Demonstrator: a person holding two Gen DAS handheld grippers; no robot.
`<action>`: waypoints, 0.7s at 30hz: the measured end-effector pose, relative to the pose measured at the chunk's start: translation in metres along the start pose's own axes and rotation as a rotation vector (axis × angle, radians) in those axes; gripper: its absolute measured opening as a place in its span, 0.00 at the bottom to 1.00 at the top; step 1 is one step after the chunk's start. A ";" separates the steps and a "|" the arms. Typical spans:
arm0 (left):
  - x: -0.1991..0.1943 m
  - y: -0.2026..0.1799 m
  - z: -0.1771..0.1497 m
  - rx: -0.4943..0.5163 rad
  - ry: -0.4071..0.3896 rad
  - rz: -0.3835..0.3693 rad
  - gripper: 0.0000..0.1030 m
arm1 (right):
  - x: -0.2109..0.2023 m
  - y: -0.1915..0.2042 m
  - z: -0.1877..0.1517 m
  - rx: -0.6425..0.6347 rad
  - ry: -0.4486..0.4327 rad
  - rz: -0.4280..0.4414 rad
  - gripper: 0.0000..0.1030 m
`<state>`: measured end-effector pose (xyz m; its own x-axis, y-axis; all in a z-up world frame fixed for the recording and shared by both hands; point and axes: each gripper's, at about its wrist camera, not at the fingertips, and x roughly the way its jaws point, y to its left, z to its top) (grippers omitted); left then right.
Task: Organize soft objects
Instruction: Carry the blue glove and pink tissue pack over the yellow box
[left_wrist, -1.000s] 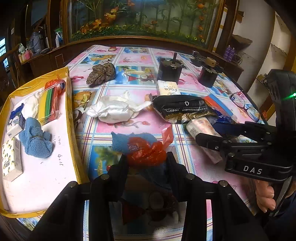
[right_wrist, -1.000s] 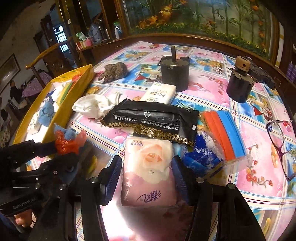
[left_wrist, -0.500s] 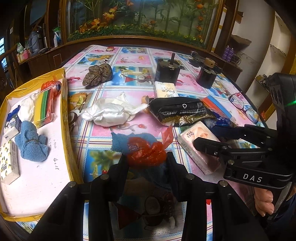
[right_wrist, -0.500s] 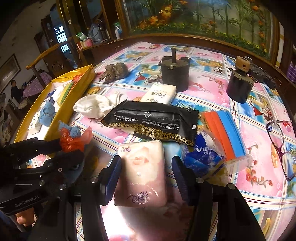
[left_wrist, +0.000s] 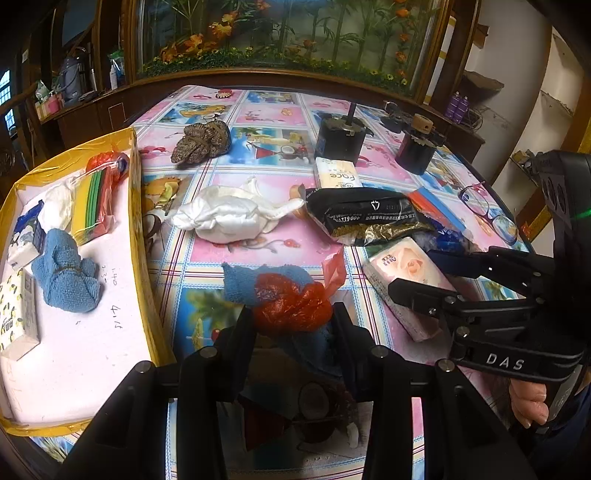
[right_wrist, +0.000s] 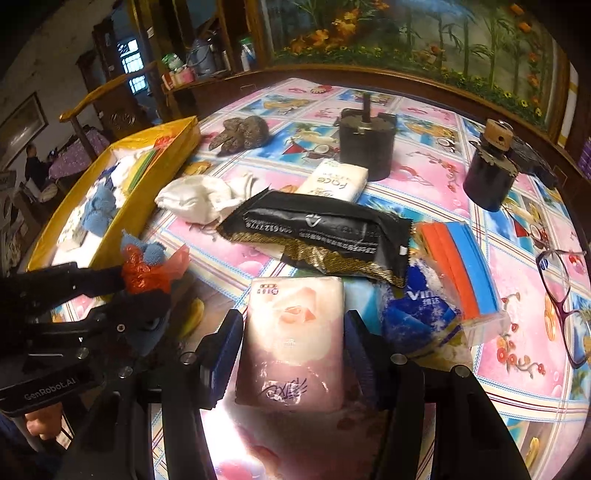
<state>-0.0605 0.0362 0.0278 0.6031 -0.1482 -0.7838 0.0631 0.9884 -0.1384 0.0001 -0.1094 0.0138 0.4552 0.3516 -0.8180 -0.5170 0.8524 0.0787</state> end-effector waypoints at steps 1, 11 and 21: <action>-0.001 0.000 -0.001 0.003 0.000 -0.001 0.38 | 0.002 0.001 0.000 -0.008 0.009 -0.013 0.59; -0.024 0.005 -0.003 0.005 -0.055 -0.010 0.38 | -0.026 -0.004 0.004 0.047 -0.150 0.032 0.50; -0.068 0.054 0.000 -0.077 -0.146 0.039 0.38 | -0.035 0.026 0.016 0.051 -0.199 0.163 0.50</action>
<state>-0.0985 0.0993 0.0735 0.7131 -0.0975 -0.6942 -0.0205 0.9870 -0.1596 -0.0175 -0.0933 0.0534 0.5048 0.5510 -0.6645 -0.5605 0.7947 0.2331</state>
